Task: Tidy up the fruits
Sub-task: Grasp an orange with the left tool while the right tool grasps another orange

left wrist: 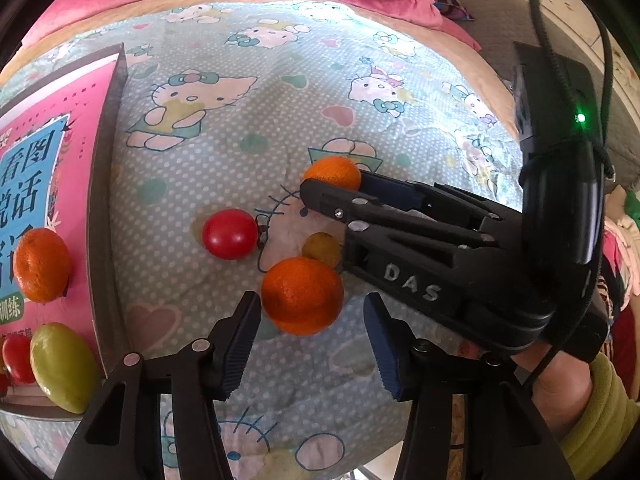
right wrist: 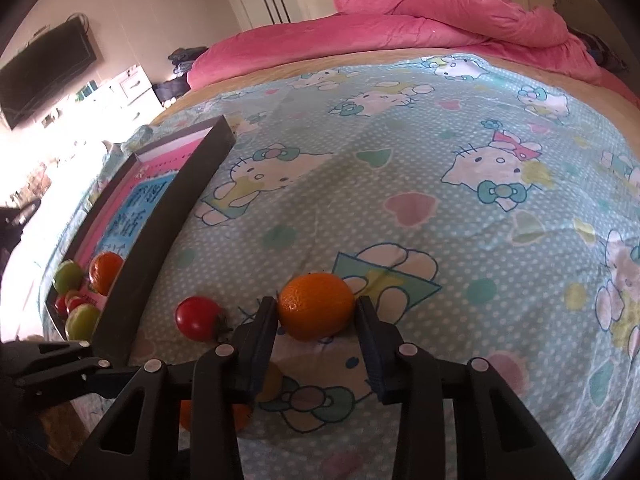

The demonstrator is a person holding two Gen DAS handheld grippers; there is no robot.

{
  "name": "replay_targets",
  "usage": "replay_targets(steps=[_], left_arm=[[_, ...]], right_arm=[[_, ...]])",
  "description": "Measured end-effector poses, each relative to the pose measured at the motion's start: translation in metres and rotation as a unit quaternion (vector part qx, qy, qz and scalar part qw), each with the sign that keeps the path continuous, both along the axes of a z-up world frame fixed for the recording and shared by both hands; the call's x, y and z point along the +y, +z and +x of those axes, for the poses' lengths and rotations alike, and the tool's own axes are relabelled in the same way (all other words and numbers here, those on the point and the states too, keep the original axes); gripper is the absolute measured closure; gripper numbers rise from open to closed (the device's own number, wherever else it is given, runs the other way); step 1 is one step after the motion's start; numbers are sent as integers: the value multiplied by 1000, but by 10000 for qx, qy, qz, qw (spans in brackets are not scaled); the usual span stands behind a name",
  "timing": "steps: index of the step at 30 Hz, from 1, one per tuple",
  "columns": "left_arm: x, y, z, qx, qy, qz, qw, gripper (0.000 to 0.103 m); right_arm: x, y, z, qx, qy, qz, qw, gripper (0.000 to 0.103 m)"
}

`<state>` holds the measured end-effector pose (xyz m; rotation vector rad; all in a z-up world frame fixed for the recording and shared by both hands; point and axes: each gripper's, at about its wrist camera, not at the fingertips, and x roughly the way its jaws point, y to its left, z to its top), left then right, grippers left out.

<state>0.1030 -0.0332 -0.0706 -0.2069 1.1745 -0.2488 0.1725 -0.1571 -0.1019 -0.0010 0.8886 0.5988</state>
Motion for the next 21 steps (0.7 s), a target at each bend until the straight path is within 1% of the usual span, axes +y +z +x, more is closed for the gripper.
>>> replay_targets(steps=[4, 10, 11, 12, 13, 21], left_arm=[[3, 0, 0, -6, 59, -20, 10000, 49], [5, -4, 3, 32, 131, -83, 9999, 50], [5, -5, 3, 50, 140, -90, 9998, 50], [5, -6, 3, 67, 145, -92, 9998, 55], [5, -7, 4, 80, 147, -78, 9998, 57], [5, -7, 3, 43, 145, -85, 9999, 58]], right_arm=[[-9, 0, -1, 91, -105, 254, 9996, 63], [-19, 4, -6, 85, -195, 483, 9986, 63], [-20, 5, -6, 97, -203, 506, 9985, 63], [-22, 5, -7, 105, -212, 518, 9984, 63], [-23, 5, -8, 105, -222, 522, 9983, 63], [-28, 9, -14, 29, -221, 588, 9980, 63]])
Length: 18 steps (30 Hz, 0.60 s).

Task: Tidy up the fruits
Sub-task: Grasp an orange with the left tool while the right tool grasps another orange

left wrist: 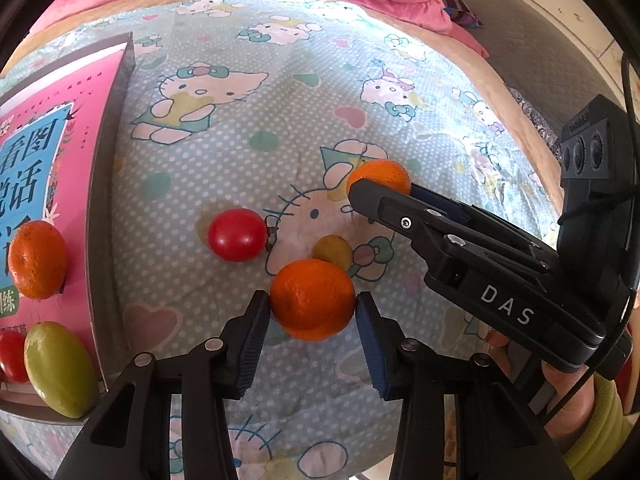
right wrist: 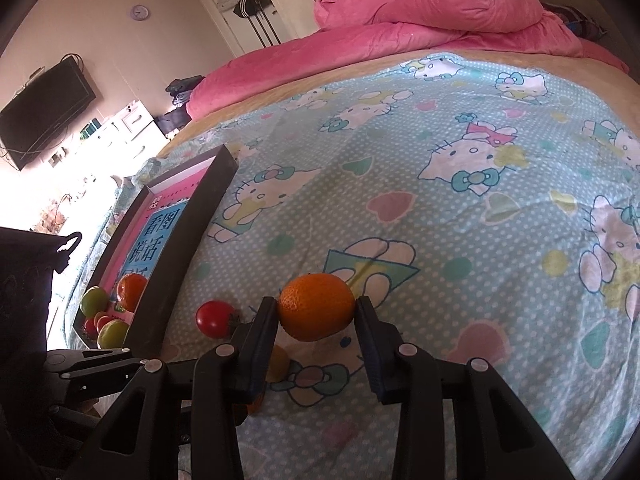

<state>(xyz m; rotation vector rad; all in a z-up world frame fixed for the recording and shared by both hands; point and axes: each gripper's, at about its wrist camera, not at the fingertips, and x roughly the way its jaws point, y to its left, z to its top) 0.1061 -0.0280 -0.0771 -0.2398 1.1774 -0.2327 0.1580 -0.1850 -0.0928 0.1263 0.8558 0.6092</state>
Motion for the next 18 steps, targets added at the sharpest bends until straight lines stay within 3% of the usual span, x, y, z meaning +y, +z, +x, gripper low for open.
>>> replay_targets(steps=[18], left_arm=[[9, 25, -16, -233, -23, 56, 9997, 58]], right_arm=[[-4, 10, -11, -154, 40, 70, 9998, 63]])
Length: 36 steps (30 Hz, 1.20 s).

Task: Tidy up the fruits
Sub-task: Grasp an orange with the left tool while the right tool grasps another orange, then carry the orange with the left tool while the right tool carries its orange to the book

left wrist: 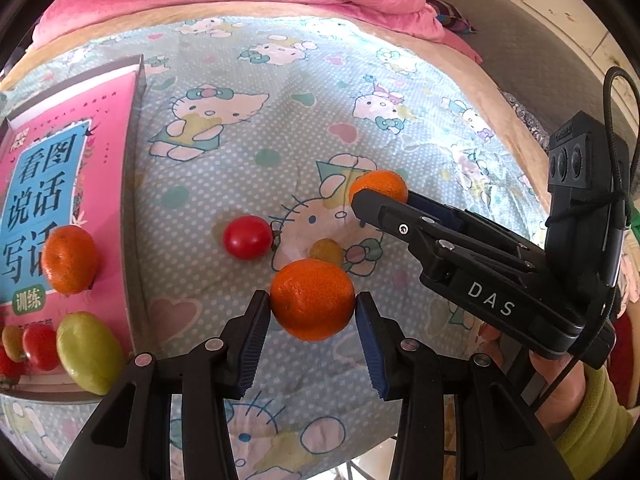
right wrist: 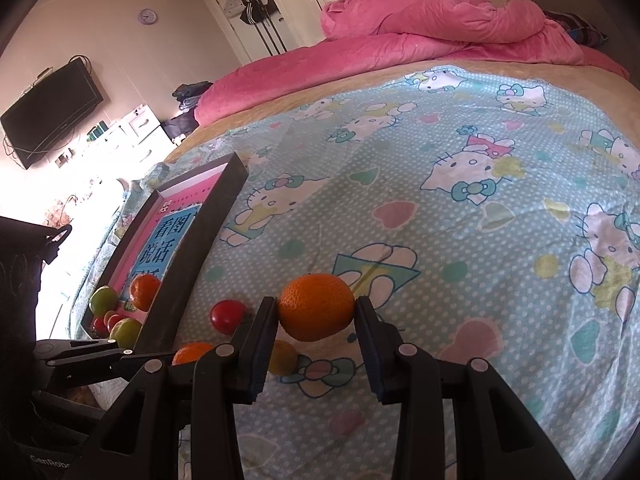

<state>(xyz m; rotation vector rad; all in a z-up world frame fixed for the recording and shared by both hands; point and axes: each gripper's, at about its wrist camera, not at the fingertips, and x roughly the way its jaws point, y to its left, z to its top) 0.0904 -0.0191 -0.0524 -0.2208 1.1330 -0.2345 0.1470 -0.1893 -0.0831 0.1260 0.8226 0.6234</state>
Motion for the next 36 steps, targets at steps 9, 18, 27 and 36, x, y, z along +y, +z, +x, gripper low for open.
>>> replay_targets(steps=[9, 18, 27, 36], left_arm=[[4, 13, -7, -139, 19, 20, 9999, 58], [12, 23, -14, -245, 115, 42, 9996, 58], [27, 31, -21, -316, 275, 11, 9991, 58], [60, 41, -30, -447, 659, -24, 9968, 58]], right_arm=[[2, 6, -9, -93, 74, 15, 9999, 63], [6, 14, -18, -182, 156, 49, 9997, 63], [17, 23, -29, -214, 293, 156, 9992, 63], [39, 36, -46, -302, 515, 246, 9979, 63]])
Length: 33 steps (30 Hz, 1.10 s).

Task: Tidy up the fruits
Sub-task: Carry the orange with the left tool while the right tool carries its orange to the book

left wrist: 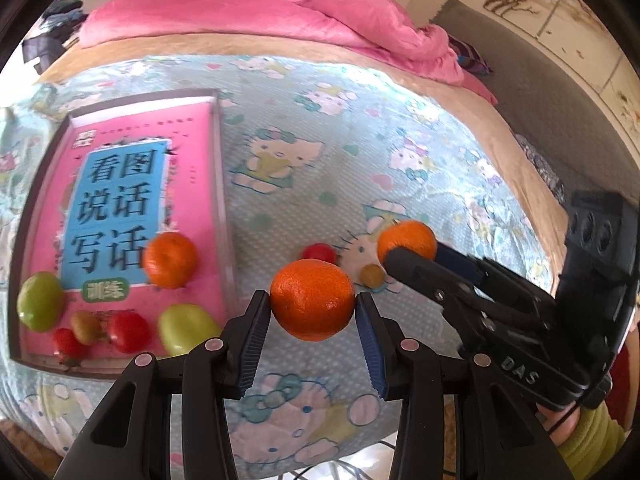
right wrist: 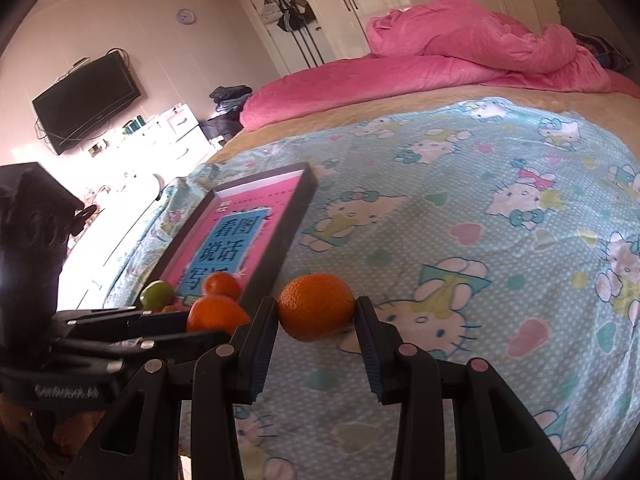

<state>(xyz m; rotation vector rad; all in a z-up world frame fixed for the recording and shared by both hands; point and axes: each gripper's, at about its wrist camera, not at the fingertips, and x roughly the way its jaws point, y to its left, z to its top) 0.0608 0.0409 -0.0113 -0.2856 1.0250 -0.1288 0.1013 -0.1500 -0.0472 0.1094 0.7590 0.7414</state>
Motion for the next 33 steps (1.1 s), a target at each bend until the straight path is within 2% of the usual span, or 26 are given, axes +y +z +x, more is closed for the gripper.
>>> replay_targets(steps=[10, 19, 33], left_arm=[[64, 5, -13, -130, 751, 66, 9971, 58], [132, 0, -27, -149, 1496, -17, 9886, 58], [161, -19, -32, -57, 1726, -33, 9850, 58]], right_arm=[[34, 8, -20, -55, 375, -22, 9993, 63], [64, 12, -30, -72, 639, -119, 9979, 63], [130, 10, -41, -184, 1147, -499, 9920, 63]])
